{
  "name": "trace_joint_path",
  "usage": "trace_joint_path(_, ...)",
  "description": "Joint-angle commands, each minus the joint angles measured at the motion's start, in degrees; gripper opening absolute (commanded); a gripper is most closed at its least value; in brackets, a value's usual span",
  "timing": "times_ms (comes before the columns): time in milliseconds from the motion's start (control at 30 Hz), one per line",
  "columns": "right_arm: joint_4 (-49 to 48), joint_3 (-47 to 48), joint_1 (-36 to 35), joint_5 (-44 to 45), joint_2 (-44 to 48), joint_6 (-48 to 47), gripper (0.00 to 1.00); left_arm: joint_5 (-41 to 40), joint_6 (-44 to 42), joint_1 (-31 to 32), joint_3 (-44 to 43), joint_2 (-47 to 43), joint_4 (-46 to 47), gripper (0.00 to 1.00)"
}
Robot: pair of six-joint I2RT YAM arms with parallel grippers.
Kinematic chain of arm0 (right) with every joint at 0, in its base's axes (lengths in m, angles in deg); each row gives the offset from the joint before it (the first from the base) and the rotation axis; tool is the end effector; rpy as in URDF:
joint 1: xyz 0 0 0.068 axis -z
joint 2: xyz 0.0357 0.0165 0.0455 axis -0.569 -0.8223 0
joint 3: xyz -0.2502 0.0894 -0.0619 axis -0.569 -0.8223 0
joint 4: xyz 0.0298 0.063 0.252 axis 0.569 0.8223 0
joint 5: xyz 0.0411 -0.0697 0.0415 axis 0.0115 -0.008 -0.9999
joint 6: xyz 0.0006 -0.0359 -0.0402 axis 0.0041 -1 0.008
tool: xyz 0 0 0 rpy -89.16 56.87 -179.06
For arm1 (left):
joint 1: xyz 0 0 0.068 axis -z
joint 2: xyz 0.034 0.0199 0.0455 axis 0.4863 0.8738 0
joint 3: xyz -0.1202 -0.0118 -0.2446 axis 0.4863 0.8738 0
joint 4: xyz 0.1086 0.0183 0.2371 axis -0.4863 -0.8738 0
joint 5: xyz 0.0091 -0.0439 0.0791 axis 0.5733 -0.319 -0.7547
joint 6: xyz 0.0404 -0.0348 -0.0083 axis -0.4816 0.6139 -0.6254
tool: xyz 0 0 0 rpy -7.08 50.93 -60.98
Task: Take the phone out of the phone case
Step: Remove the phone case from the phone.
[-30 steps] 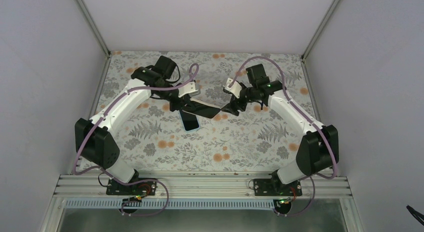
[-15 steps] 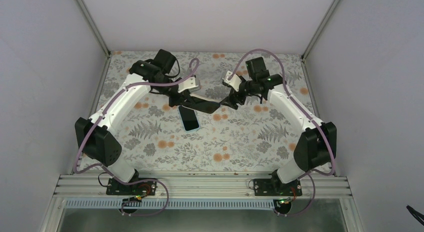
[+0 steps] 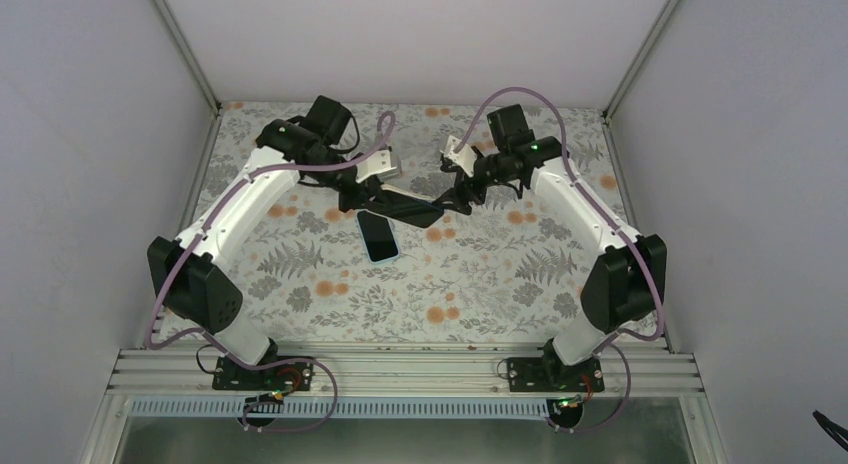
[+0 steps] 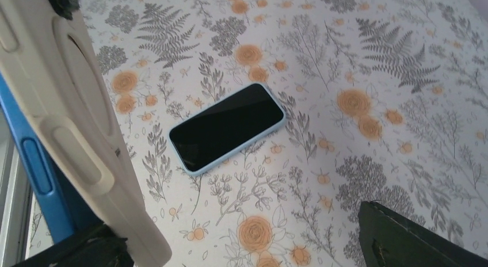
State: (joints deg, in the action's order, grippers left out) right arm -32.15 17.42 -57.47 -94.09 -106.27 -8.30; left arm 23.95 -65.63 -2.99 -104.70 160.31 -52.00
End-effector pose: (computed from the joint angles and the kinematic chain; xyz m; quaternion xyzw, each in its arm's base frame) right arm 0.3059 0.1526 0.3094 -0.5660 0.7081 0.2684 0.3260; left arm 0.2727 -0.1599 0.3478 0.5920 0.7021 -0.3111 0.2445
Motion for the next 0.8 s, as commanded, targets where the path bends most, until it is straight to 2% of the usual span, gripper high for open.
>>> trace_joint_path(0, -0.92, 4.91, -2.71, -15.31, -1.72, 0.94, 0.95, 9.79, 2.30, 2.63, -1.91, -1.75, 10.36, 0.02)
trace_joint_path(133, 5.70, 6.14, -4.48, -21.17, -4.26, -4.10, 0.94, 7.00, 5.97, 2.63, -0.07, -3.10, 18.68, 0.02)
trace_joint_path(267, 22.88, 11.10, -8.33, -25.79, -8.53, -15.44, 0.94, 2.50, 11.72, 2.54, 1.96, -5.13, 32.13, 0.02)
trace_joint_path(333, 27.36, 12.21, -9.80, -27.74, -9.46, -19.49, 0.93, 1.09, 13.79, 2.63, 1.92, -5.47, 37.20, 0.02)
trace_joint_path(767, 27.87, 6.64, -19.04, -34.37, -4.21, -20.72, 0.90, -12.90, 15.48, 2.72, -4.63, -1.97, 49.04, 0.02)
